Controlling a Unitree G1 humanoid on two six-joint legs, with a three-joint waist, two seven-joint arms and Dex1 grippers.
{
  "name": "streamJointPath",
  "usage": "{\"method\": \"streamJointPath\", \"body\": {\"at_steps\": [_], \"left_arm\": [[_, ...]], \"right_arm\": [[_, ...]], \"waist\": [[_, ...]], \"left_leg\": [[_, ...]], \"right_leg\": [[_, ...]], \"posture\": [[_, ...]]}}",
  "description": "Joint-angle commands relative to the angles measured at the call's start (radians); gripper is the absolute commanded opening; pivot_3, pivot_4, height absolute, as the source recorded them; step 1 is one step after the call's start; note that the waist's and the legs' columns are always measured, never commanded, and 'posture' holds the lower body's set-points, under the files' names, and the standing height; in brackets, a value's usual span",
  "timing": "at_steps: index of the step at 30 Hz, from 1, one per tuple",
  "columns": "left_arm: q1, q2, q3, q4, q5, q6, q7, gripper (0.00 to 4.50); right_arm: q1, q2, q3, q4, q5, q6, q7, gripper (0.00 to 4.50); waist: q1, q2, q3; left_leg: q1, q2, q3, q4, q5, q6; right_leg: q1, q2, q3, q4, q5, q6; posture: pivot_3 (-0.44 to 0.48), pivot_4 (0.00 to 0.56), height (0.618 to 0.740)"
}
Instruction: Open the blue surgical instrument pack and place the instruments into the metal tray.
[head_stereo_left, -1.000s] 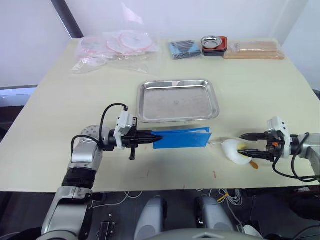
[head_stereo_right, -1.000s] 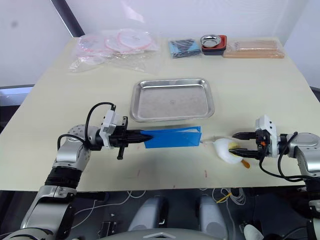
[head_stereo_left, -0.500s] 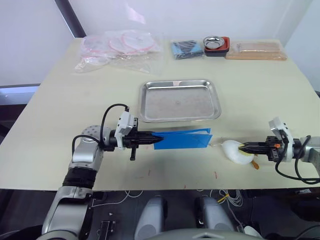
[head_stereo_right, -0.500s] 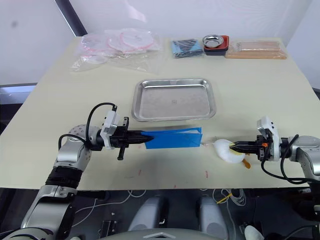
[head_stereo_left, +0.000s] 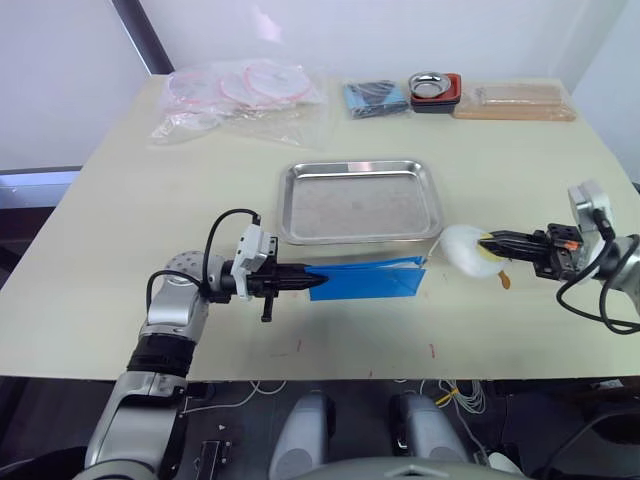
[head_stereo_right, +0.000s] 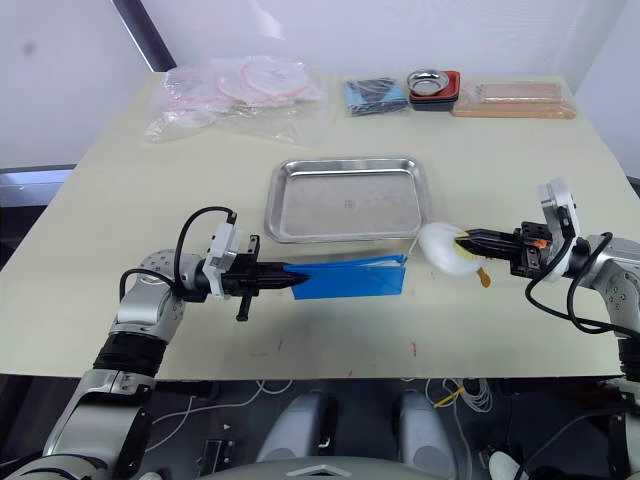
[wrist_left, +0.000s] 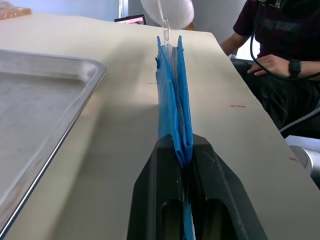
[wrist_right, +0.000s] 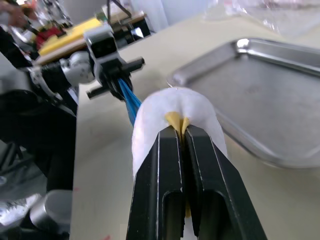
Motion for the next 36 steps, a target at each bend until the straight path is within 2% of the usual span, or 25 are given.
{"method": "streamJointPath", "body": {"at_steps": [1,8,12,26,36], "left_arm": [[-0.016,-0.002,-0.010,0.004,0.009,-0.020,-0.020,0.00],[-0.023,-0.005,-0.016,0.015,0.014,-0.028,-0.025,0.00],[-0.029,-0.009,-0.020,0.025,0.018,-0.032,-0.028,0.00],[-0.035,-0.025,-0.024,0.032,0.027,-0.043,-0.018,0.00],[-0.037,-0.031,-0.021,0.047,0.036,-0.055,-0.014,0.00]], "right_arm": [[-0.033,0.004,-0.028,-0.054,0.041,0.008,-0.006,0.07],[-0.088,0.060,0.064,-0.116,-0.025,-0.043,-0.046,0.07],[-0.150,0.129,0.125,-0.122,-0.060,-0.078,-0.071,0.07],[-0.264,0.327,0.332,-0.040,-0.245,-0.241,-0.078,0.07],[-0.332,0.481,0.407,0.007,-0.309,-0.294,-0.119,0.07]], "waist": [[0.001,0.000,0.000],[-0.003,0.000,0.000],[-0.002,0.000,0.000],[0.000,0.000,0.000],[-0.001,0.000,0.000]], "left_leg": [[0.000,0.000,0.000,0.000,0.000,0.000],[0.000,0.000,0.000,0.000,0.000,0.000],[0.000,0.000,0.000,0.000,0.000,0.000],[0.000,0.000,-0.001,0.000,0.000,0.000],[0.000,-0.001,-0.001,0.000,0.000,0.000]], "right_leg": [[0.000,0.000,0.000,0.000,0.000,0.000],[0.000,0.000,0.000,0.000,0.000,0.000],[0.000,0.001,0.000,0.000,0.000,0.000],[0.000,0.000,-0.001,0.000,0.000,0.000],[0.000,0.000,-0.001,0.001,0.000,0.000]], "posture": [[0.000,0.150,0.740],[0.000,0.150,0.740],[0.000,0.150,0.740],[0.000,0.150,0.740],[0.000,0.150,0.740]]}}
